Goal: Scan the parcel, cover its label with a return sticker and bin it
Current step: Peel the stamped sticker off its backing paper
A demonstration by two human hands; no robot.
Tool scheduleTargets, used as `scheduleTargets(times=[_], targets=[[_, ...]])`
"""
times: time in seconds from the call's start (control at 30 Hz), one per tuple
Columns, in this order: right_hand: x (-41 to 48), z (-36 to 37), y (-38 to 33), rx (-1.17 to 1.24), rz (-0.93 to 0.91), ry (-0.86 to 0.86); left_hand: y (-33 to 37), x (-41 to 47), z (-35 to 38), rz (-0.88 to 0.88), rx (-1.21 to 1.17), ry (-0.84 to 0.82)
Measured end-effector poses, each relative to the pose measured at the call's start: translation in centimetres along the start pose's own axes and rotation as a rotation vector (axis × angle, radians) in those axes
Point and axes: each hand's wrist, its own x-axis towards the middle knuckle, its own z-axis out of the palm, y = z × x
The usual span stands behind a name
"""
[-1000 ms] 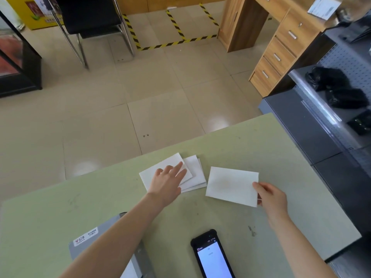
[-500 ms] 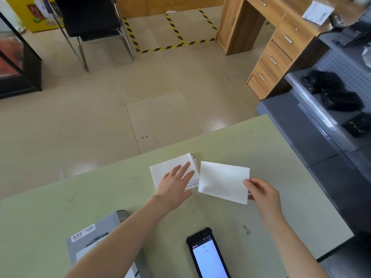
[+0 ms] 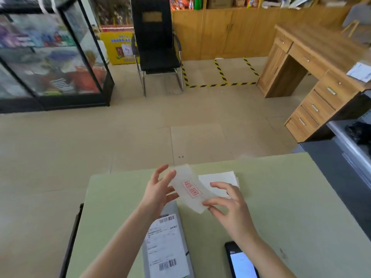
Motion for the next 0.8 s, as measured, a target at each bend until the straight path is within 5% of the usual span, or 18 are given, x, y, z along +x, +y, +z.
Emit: scheduleTargets(times=[0.23, 0.47, 0.8], targets=[[-0.3, 3.2, -5.6, 0.149, 0.145, -0.071, 1.6, -5.3, -8.8, 0.101, 0.01, 0.097], [-0.6, 5.9, -10.8, 0.954, 0.679, -0.049, 1.6, -8.8, -13.7, 0.17, -0.074, 0.196], [-2.1, 8.4, -14.9, 0.991, 0.779, -0.106, 1.5, -11.3, -17.3, 0.192, -0.093, 0.183]])
